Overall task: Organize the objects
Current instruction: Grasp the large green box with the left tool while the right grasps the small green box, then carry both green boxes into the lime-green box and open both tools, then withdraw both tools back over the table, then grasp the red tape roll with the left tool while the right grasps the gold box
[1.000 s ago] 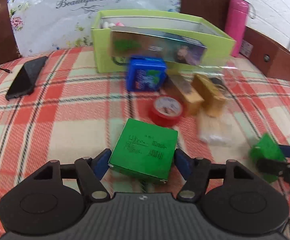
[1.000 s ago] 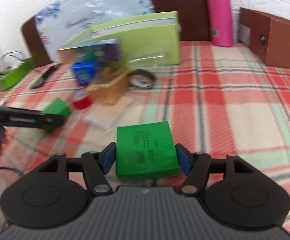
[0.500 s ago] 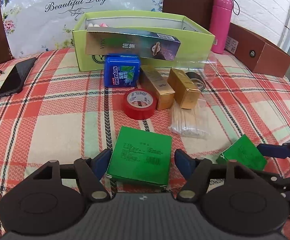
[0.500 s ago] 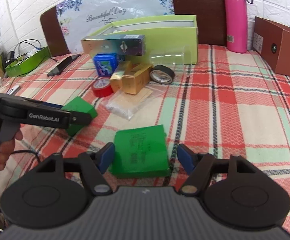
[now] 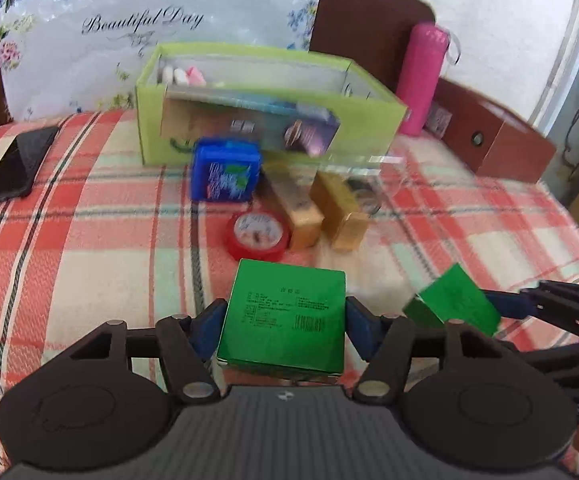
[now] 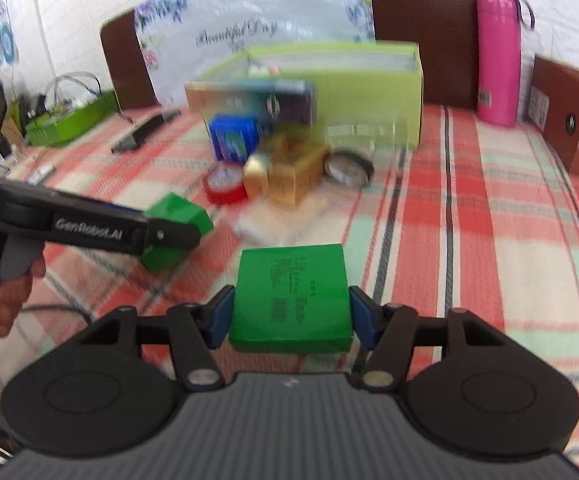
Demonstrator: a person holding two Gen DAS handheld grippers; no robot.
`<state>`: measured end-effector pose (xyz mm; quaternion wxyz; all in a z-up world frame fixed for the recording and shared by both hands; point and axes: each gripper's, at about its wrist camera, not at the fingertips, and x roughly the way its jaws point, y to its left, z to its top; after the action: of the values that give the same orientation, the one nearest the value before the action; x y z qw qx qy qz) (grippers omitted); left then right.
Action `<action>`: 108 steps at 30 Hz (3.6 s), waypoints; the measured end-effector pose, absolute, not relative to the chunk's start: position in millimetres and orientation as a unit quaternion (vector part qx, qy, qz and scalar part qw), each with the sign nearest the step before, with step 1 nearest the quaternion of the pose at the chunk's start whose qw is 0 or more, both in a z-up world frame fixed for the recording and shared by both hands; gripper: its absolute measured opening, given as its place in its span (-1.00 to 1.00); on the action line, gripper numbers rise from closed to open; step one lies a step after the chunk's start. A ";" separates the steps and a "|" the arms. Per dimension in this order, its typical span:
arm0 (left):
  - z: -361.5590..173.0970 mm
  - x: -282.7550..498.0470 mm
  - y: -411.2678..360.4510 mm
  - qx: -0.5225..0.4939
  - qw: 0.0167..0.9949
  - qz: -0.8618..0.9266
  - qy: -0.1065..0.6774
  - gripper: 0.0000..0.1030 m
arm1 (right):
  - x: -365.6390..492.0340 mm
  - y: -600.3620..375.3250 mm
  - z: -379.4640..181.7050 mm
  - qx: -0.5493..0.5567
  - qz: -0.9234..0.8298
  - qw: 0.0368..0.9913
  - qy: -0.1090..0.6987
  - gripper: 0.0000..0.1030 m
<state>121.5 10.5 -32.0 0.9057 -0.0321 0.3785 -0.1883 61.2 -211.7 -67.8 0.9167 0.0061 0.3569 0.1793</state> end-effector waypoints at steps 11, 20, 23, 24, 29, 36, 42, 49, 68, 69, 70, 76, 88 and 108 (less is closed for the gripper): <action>53.4 184.2 10.5 -0.064 0.937 -0.188 0.288 0.27 | 145.7 -204.9 12.2 0.016 0.188 0.948 0.256 0.15; 56.9 292.9 27.5 -0.104 0.941 -0.133 0.295 0.28 | 253.1 -172.0 1.6 0.013 0.181 0.949 0.257 0.15; 47.1 319.2 31.9 -0.097 0.940 -0.119 0.304 0.28 | 281.4 -161.8 -9.1 0.011 0.177 0.947 0.269 0.15; 43.9 326.6 33.9 -0.095 0.940 -0.118 0.307 0.28 | 288.1 -158.6 -13.2 0.008 0.176 0.947 0.270 0.15; 24.4 349.2 38.4 -0.101 0.932 -0.129 0.322 0.46 | 313.5 -146.8 -36.4 0.007 0.176 0.944 0.279 0.17; 8.8 351.0 40.8 -0.101 0.930 -0.115 0.334 0.55 | 309.7 -145.9 -53.8 -0.012 0.178 0.942 0.284 0.91; 38.6 312.5 24.7 -0.066 0.949 -0.113 0.285 0.55 | 272.6 -164.2 -25.3 0.009 0.171 0.954 0.248 1.00; 70.0 246.1 0.5 -0.040 0.957 -0.093 0.273 0.57 | 212.6 -185.5 -5.2 0.026 0.157 0.963 0.218 1.00; 8.5 124.7 23.2 -0.064 0.948 -0.091 0.299 0.60 | 69.8 -207.1 -46.9 0.059 0.130 0.962 0.234 1.00; 1.8 121.3 27.5 -0.072 0.946 -0.086 0.305 0.60 | 66.3 -204.8 -54.5 0.059 0.130 0.960 0.242 1.00; -4.6 118.6 30.7 -0.079 0.944 -0.083 0.310 0.60 | 64.0 -202.7 -61.2 0.059 0.128 0.958 0.249 1.00; -33.5 109.2 43.0 -0.089 0.933 -0.072 0.342 0.60 | 74.3 -194.5 -80.4 0.062 0.112 0.952 0.278 0.95; -41.5 125.9 35.4 -0.077 0.931 -0.100 0.343 0.60 | 141.1 -176.6 -93.4 0.069 0.117 0.937 0.323 -0.52; -65.4 153.1 10.4 -0.035 0.916 -0.178 0.357 -0.03 | 73.4 -212.2 -91.4 0.074 0.122 0.932 0.334 -0.55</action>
<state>153.1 10.4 -65.4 0.9162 -0.0353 0.3572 -0.1783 73.4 -212.2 -91.4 0.9318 0.0745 0.3336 0.1220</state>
